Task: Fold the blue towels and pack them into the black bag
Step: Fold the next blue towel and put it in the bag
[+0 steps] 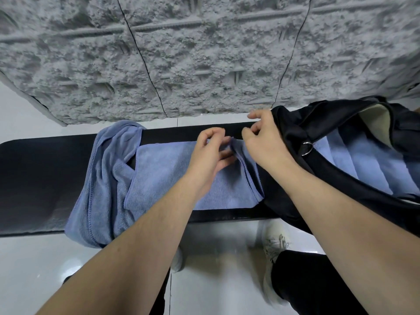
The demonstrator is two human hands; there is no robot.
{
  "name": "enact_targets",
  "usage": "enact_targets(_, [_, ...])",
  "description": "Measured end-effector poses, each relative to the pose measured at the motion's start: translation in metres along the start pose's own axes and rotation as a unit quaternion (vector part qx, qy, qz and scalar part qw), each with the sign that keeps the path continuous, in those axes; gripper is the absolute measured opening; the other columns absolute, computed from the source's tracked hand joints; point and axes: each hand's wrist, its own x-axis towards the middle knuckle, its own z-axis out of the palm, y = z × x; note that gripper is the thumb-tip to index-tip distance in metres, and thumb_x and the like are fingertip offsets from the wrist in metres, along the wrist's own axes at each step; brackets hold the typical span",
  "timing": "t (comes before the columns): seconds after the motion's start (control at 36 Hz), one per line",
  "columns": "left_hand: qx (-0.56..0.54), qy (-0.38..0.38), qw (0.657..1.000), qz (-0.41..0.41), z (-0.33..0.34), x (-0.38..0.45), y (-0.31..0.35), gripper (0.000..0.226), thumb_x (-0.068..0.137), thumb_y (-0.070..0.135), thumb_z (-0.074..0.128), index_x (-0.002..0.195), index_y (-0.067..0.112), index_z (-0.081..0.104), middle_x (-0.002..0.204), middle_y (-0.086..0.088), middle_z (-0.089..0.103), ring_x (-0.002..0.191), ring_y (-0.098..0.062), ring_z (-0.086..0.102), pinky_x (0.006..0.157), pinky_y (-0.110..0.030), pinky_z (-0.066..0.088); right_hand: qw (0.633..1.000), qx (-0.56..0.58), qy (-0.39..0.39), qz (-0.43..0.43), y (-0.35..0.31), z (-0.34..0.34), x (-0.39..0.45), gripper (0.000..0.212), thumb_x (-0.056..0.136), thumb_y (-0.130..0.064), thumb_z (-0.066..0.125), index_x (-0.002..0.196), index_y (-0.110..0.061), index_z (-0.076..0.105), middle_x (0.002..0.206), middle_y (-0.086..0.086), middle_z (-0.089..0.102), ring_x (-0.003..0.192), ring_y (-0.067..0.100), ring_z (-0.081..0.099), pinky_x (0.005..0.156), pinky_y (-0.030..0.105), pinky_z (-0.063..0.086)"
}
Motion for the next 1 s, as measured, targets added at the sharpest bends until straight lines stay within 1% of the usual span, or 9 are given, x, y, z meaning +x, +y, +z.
enact_targets(0.08, [-0.074, -0.068, 0.994, -0.035, -0.001, 0.002, 0.003, 0.047, 0.099, 0.04, 0.053, 0.142, 0.024, 0.04, 0.136, -0.016, 0.056, 0.116, -0.031, 0.063, 0.102, -0.043, 0.05, 0.999, 0.04, 0.01, -0.028, -0.008, -0.003, -0.002, 0.025, 0.092, -0.005, 0.05, 0.111, -0.022, 0.048, 0.083, 0.001, 0.048, 0.068, 0.008, 0.045, 0.063, 0.014, 0.036])
enact_targets(0.17, [-0.09, -0.036, 0.995, -0.02, -0.005, 0.002, 0.006, 0.052, 0.098, 0.039, 0.055, 0.143, 0.02, 0.041, 0.138, -0.013, 0.055, 0.119, -0.032, 0.062, 0.105, -0.044, 0.049, 0.998, 0.003, -0.002, -0.068, -0.013, -0.003, -0.006, 0.023, 0.09, -0.005, 0.051, 0.104, -0.024, 0.054, 0.082, -0.002, 0.053, 0.063, 0.003, 0.046, 0.06, 0.011, 0.035])
enact_targets(0.28, [0.045, 0.118, 0.991, 0.045, -0.016, 0.0, 0.007, 0.011, 0.1, 0.017, 0.05, 0.11, 0.019, 0.054, 0.104, -0.003, 0.065, 0.08, -0.02, 0.068, 0.074, -0.032, 0.058, 0.985, -0.102, -0.078, -0.116, -0.011, 0.006, -0.011, 0.021, 0.087, -0.008, 0.055, 0.095, -0.026, 0.063, 0.09, -0.007, 0.061, 0.067, -0.002, 0.051, 0.066, 0.012, 0.037])
enact_targets(0.36, [0.174, 0.182, 0.965, 0.074, -0.033, 0.0, 0.006, 0.014, 0.096, 0.012, 0.049, 0.103, 0.024, 0.053, 0.095, 0.001, 0.061, 0.07, -0.009, 0.054, 0.061, -0.021, 0.042, 0.964, -0.179, -0.141, -0.138, -0.009, 0.013, -0.013, 0.023, 0.087, -0.01, 0.056, 0.1, -0.026, 0.066, 0.092, -0.008, 0.061, 0.077, 0.006, 0.051, 0.075, 0.026, 0.044])
enact_targets(0.5, [0.263, 0.238, 0.928, 0.115, -0.063, -0.004, 0.013, 0.016, 0.092, 0.01, 0.05, 0.101, 0.023, 0.053, 0.084, 0.008, 0.055, 0.079, -0.01, 0.054, 0.07, -0.018, 0.043, 0.925, -0.24, -0.199, -0.219, -0.015, 0.039, -0.019, 0.031, 0.09, -0.009, 0.053, 0.113, -0.024, 0.067, 0.107, -0.003, 0.064, 0.101, 0.018, 0.052, 0.091, 0.032, 0.041])
enact_targets(0.64, [0.388, 0.335, 0.856, 0.067, -0.096, -0.014, 0.031, 0.026, 0.08, 0.026, 0.048, 0.103, 0.036, 0.055, 0.116, 0.005, 0.06, 0.12, -0.025, 0.05, 0.104, -0.049, 0.04, 0.909, -0.252, -0.253, -0.215, -0.023, 0.07, -0.023, 0.04, 0.092, -0.012, 0.052, 0.129, -0.023, 0.06, 0.123, -0.004, 0.062, 0.117, 0.02, 0.048, 0.09, 0.023, 0.034])
enact_targets(0.83, [0.432, 0.267, 0.862, -0.003, -0.132, -0.016, 0.032, 0.05, 0.081, 0.032, 0.055, 0.129, 0.027, 0.042, 0.129, -0.006, 0.053, 0.122, -0.034, 0.049, 0.098, -0.051, 0.047, 0.916, -0.256, -0.231, -0.205, -0.027, 0.1, -0.018, 0.049, 0.089, -0.019, 0.057, 0.138, -0.022, 0.052, 0.136, -0.001, 0.057, 0.129, 0.022, 0.045, 0.106, 0.029, 0.032])
enact_targets(0.92, [0.398, 0.252, 0.882, 0.038, -0.131, -0.014, 0.036, 0.038, 0.09, 0.013, 0.057, 0.125, 0.021, 0.045, 0.106, -0.002, 0.058, 0.103, -0.028, 0.058, 0.088, -0.041, 0.051, 0.918, -0.254, -0.246, -0.182, -0.029, 0.107, -0.019, 0.062, 0.088, -0.018, 0.059, 0.147, -0.024, 0.04, 0.143, 0.002, 0.051, 0.135, 0.023, 0.04, 0.11, 0.031, 0.031])
enact_targets(1.0, [0.347, 0.222, 0.908, 0.08, -0.131, -0.011, 0.038, 0.064, 0.09, -0.001, 0.056, 0.146, 0.02, 0.034, 0.094, 0.007, 0.053, 0.092, -0.016, 0.056, 0.082, -0.029, 0.048, 0.915, -0.251, -0.25, -0.193, -0.034, 0.112, -0.02, 0.07, 0.086, -0.015, 0.06, 0.15, -0.026, 0.033, 0.141, 0.001, 0.05, 0.132, 0.022, 0.041, 0.108, 0.029, 0.029])
